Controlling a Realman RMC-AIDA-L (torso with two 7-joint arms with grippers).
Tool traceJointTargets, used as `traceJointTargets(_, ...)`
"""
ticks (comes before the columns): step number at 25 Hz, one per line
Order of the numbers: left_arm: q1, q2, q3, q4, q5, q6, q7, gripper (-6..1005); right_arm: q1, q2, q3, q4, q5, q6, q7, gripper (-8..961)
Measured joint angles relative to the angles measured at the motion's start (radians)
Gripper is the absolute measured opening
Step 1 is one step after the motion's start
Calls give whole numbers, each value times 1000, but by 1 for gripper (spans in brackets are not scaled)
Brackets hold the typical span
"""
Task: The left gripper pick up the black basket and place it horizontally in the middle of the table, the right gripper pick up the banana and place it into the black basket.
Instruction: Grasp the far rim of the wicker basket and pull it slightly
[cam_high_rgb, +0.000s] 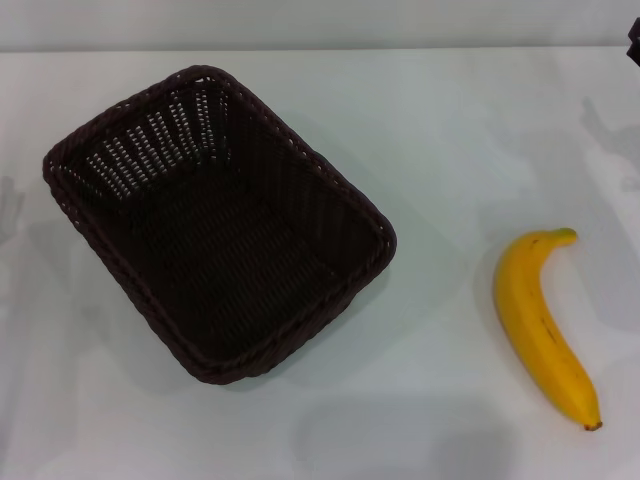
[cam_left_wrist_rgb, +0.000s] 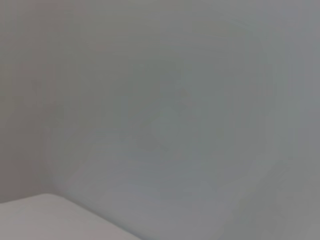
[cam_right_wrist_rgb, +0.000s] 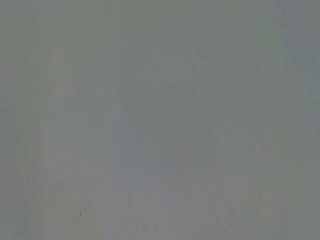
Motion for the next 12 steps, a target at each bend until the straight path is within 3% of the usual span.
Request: traceJointTargets(12, -3, -2, 0, 0, -9, 13, -1, 866, 1, -4, 12, -10, 1, -55, -3, 866)
